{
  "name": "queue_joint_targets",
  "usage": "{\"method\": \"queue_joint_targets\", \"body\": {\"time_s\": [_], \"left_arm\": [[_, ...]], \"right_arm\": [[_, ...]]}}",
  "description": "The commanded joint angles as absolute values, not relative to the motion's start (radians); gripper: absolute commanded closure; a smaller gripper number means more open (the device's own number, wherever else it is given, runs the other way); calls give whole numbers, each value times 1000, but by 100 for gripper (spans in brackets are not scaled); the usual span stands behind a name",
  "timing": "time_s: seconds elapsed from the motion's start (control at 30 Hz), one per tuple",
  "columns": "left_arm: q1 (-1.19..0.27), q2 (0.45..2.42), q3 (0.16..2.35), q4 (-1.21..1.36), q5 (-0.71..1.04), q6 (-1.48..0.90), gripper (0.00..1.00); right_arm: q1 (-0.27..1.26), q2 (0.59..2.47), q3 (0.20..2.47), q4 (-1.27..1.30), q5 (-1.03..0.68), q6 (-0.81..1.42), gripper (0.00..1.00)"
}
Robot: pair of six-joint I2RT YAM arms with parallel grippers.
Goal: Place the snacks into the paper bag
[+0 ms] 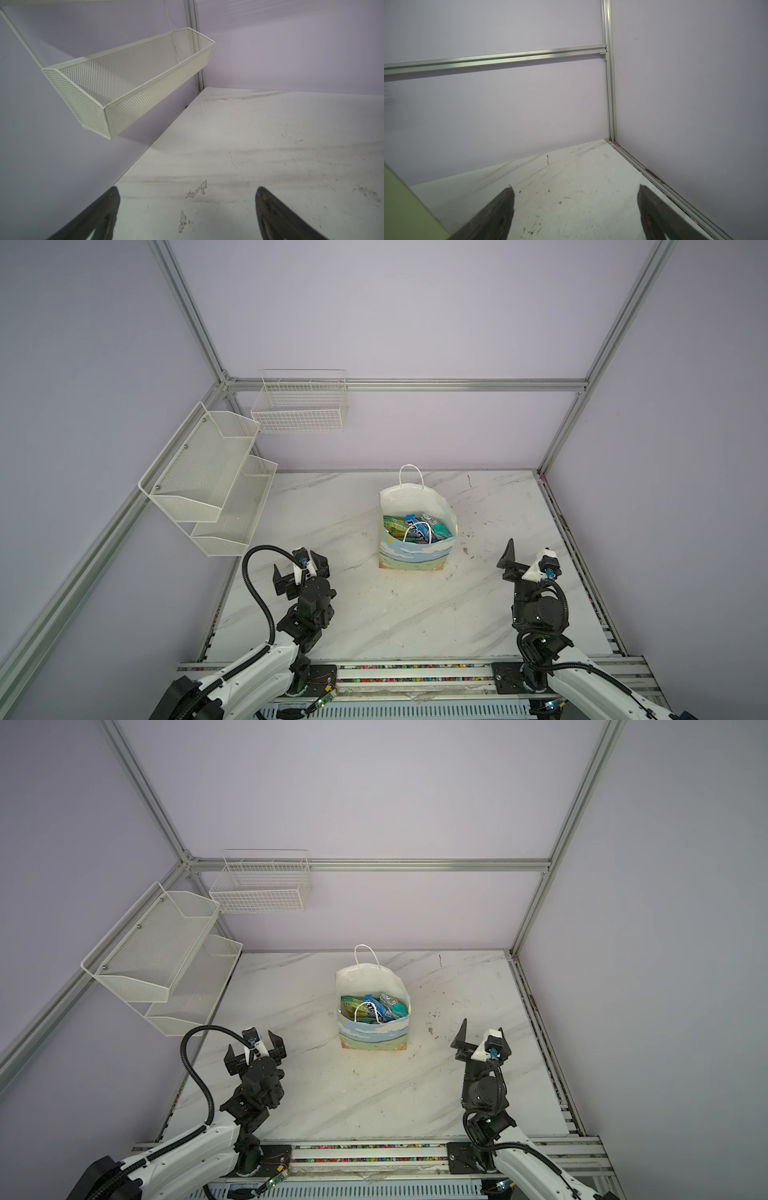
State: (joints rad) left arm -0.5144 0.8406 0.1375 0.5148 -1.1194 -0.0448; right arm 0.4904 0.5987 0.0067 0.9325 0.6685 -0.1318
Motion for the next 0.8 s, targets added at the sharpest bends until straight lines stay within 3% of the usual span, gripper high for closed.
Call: {"method": "queue_joint_targets", "body": {"time_s": [0.0, 0.77], "left_arm": [[-496, 858, 107, 617, -1089, -27, 0], [-400, 1027, 99, 868, -965, 9, 0]], "right_arm": [[454, 648, -40, 1052, 608, -98, 7], [317, 1156, -12, 1517, 499, -69, 7]]}}
